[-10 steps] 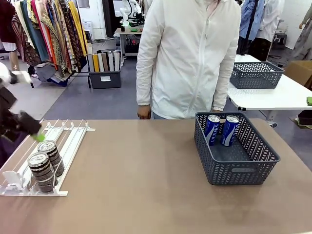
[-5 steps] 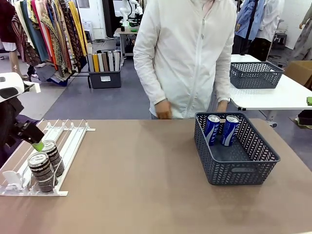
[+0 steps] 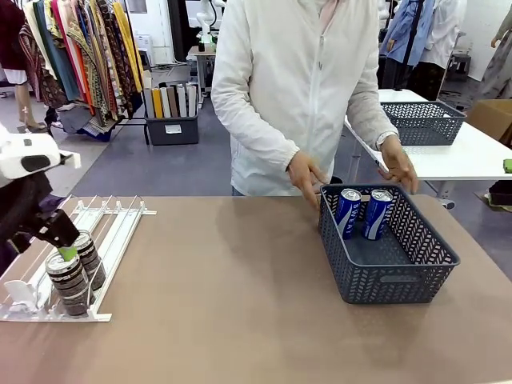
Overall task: Retrieve and store the cans from the dispenser.
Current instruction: Pick up one can from the Automatic Can Dispenser and place it in the middle of the table.
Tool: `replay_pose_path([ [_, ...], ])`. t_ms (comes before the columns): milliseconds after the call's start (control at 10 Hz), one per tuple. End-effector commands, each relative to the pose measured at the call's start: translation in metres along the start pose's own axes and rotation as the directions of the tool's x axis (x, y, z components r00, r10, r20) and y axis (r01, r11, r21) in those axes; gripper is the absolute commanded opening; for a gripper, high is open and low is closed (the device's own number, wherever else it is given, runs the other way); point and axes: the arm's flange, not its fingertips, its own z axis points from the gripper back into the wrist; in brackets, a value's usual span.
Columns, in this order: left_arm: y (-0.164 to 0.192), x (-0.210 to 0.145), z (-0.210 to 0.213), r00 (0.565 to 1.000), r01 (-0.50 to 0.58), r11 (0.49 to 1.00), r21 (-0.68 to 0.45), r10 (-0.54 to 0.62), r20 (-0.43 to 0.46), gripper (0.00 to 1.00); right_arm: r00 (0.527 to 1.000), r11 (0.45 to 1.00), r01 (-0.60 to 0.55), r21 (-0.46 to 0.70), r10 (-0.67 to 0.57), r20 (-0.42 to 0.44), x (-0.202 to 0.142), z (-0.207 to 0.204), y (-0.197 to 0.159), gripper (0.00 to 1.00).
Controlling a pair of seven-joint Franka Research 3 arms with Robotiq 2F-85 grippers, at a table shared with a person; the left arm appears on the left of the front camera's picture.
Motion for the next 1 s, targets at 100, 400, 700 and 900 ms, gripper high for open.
replay_pose_path([
  [100, 0.012, 0.015, -0.004, 0.997, -0.063, 0.996, -0.064, 0.059, -0.056, 1.00, 1.000, 1.000, -0.005, 0.023, 0.004, 0.019, 0.004, -0.002, 0.004, 1.00],
  [400, 0.016, 0.018, -0.025, 0.985, -0.159, 0.986, -0.042, 0.155, -0.079, 1.00, 1.000, 1.000, -0.005, 0.023, 0.004, 0.019, 0.004, -0.002, 0.004, 1.00],
  [700, 0.009, 0.026, -0.060, 0.969, -0.217, 0.976, 0.026, 0.219, -0.115, 1.00, 1.000, 1.000, -0.005, 0.023, 0.004, 0.019, 0.004, -0.002, 0.004, 1.00],
  [900, 0.013, 0.029, -0.077, 0.957, -0.262, 0.963, 0.064, 0.268, -0.114, 1.00, 1.000, 1.000, -0.005, 0.023, 0.004, 0.019, 0.004, -0.002, 0.004, 1.00],
])
